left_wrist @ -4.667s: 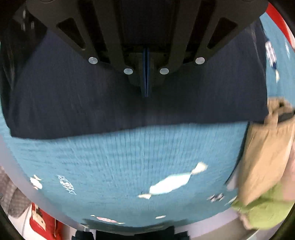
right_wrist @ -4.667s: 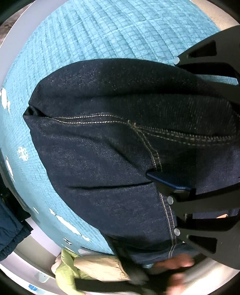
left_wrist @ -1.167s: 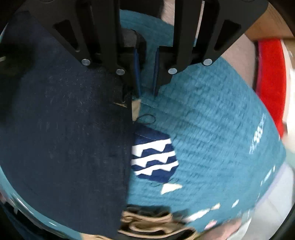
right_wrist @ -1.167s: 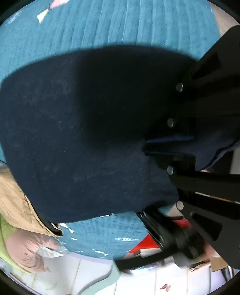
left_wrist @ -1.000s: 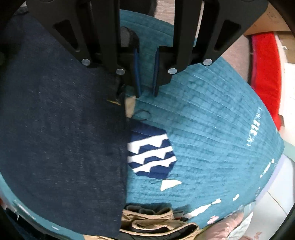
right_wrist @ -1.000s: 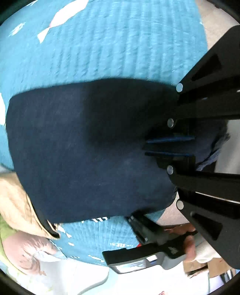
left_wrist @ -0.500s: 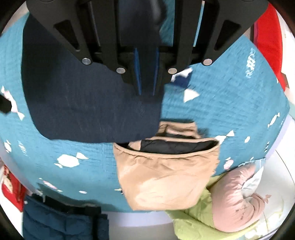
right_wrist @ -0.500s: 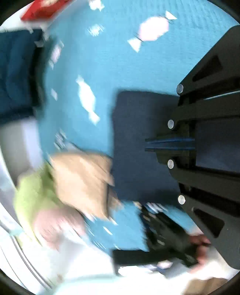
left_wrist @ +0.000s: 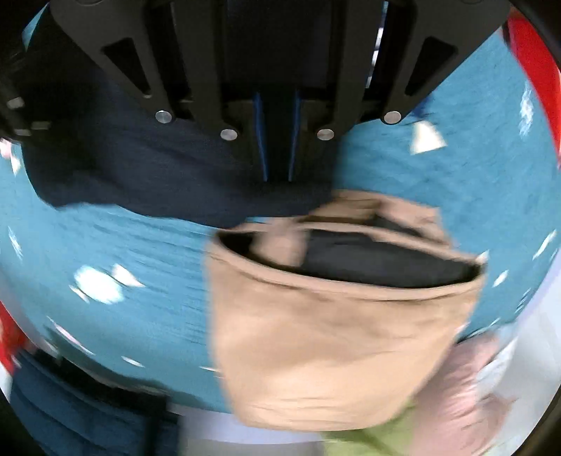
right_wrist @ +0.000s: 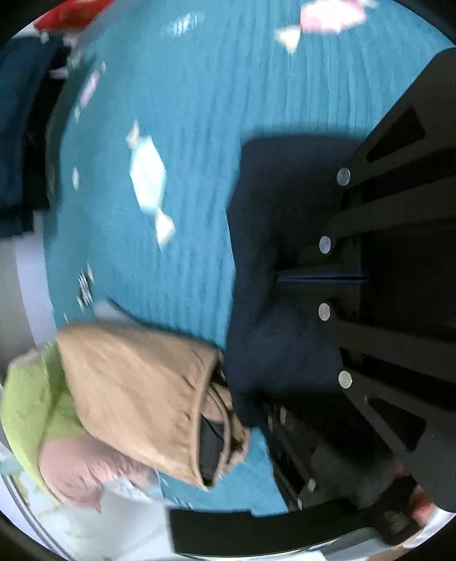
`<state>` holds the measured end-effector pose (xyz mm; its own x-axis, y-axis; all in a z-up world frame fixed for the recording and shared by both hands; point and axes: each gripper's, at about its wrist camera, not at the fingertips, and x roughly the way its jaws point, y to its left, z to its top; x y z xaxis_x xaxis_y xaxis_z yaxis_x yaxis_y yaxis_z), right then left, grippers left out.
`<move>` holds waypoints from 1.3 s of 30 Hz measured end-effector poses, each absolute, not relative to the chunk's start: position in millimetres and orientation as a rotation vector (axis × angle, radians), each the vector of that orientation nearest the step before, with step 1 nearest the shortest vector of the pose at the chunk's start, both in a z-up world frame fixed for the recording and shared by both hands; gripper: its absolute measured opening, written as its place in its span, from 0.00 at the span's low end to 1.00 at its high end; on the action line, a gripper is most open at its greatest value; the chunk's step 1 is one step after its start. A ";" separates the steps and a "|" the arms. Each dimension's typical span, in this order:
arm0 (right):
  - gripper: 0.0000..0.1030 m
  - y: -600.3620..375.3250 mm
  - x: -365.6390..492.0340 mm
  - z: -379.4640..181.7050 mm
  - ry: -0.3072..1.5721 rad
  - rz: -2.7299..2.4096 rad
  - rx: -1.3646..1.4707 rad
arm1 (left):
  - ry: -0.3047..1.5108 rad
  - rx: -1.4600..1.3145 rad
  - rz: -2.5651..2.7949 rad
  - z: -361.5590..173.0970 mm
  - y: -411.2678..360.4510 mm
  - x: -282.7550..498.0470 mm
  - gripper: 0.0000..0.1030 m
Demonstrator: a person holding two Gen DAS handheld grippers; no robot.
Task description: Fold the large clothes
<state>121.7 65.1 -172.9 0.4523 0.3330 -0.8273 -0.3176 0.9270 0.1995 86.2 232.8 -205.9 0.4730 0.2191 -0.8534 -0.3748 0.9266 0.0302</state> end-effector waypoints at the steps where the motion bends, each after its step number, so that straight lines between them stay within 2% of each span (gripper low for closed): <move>1: 0.00 56.8 127.3 -175.6 1.042 0.394 0.044 | 1.019 -0.214 0.364 -205.1 243.9 84.7 0.13; 3: 0.00 47.7 137.6 -189.3 1.093 0.421 0.084 | 1.095 -0.206 0.393 -225.3 257.6 92.5 0.13; 6: 0.00 53.1 139.2 -194.1 1.056 0.433 0.037 | 1.122 -0.133 0.396 -245.4 252.6 104.1 0.11; 8: 0.00 49.9 134.9 -181.1 1.079 0.415 0.053 | 1.115 -0.107 0.401 -235.7 245.6 103.8 0.07; 11: 0.01 39.3 128.5 -166.8 1.138 0.411 0.082 | 1.116 -0.165 0.382 -227.1 250.9 93.5 0.09; 12: 0.05 35.1 123.8 -161.1 1.146 0.423 0.100 | 1.115 -0.163 0.381 -223.4 251.8 87.5 0.09; 18: 0.05 16.9 83.9 -141.5 1.248 0.438 0.115 | 1.069 -0.154 0.312 -187.2 243.1 43.5 0.09; 21: 0.00 22.4 81.3 -165.8 1.260 0.384 0.042 | 1.080 -0.130 0.302 -184.5 238.6 26.4 0.10; 26: 0.00 23.0 75.7 -167.9 1.264 0.389 0.031 | 1.189 -0.127 0.315 -229.8 241.4 19.5 0.10; 28: 0.03 15.1 62.1 -160.6 1.327 0.420 0.083 | 1.179 -0.131 0.307 -218.4 239.5 10.2 0.11; 34: 0.05 -4.8 -4.2 -174.9 1.617 0.524 0.211 | 1.182 -0.241 0.200 -183.3 233.7 -37.9 0.11; 36: 0.00 -5.2 -11.6 -182.8 1.573 0.489 0.167 | 1.242 -0.284 0.152 -191.0 231.2 -50.9 0.15; 39: 0.00 -7.6 2.0 -223.6 1.645 0.466 0.246 | 1.240 -0.195 0.160 -215.0 222.8 -52.0 0.15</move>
<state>2.0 -7.6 -223.6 -0.1321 0.4231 -0.8964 -0.1100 0.8925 0.4374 -52.0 222.8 -215.0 0.3177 0.0145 -0.9481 -0.2260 0.9722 -0.0609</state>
